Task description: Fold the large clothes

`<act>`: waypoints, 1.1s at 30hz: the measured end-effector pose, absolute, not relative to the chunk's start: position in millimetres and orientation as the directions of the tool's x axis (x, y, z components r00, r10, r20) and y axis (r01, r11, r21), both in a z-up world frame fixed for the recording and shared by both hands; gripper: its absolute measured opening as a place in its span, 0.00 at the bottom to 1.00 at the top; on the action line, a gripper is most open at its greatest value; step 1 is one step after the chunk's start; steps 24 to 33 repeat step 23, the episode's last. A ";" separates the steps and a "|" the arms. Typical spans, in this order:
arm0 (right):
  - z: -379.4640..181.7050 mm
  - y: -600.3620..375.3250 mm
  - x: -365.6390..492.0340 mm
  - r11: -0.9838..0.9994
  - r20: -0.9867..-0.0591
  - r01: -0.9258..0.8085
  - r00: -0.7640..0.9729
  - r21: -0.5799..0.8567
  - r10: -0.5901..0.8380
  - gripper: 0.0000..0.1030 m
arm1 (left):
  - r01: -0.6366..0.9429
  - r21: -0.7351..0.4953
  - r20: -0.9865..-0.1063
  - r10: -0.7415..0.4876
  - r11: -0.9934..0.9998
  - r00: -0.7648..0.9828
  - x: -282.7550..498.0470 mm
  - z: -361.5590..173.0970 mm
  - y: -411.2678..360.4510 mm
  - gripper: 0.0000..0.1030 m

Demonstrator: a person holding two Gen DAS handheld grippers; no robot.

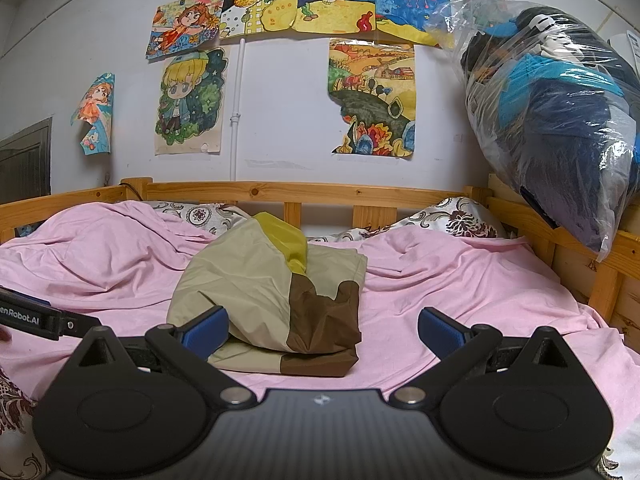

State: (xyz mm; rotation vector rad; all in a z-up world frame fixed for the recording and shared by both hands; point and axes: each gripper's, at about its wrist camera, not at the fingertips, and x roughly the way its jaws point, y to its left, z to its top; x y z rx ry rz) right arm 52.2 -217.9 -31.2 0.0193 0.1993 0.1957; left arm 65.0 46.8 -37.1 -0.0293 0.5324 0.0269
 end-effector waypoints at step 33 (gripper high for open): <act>-31.9 -220.8 52.9 0.981 -0.199 -0.191 0.961 0.039 0.195 1.00 | -0.040 0.045 -0.494 0.057 0.998 0.867 63.8 -33.5 42.0 0.99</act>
